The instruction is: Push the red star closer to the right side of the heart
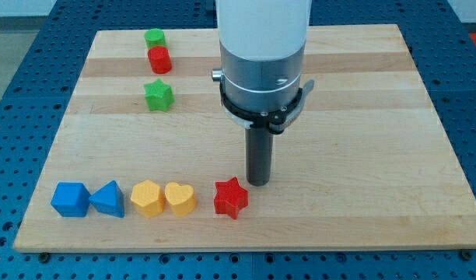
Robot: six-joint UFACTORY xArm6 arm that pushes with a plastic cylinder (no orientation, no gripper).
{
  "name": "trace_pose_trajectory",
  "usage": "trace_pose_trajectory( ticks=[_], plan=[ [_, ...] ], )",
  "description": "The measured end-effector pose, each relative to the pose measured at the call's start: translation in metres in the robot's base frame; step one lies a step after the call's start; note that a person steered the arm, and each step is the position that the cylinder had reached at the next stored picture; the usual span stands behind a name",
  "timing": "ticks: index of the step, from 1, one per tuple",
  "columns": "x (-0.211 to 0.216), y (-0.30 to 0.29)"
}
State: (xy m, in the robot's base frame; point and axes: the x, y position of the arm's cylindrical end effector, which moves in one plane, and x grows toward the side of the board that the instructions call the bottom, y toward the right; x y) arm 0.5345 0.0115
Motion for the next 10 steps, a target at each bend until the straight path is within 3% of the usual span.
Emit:
trace_pose_trajectory(
  ticks=[10],
  plan=[
    [0.045,-0.001]
  ],
)
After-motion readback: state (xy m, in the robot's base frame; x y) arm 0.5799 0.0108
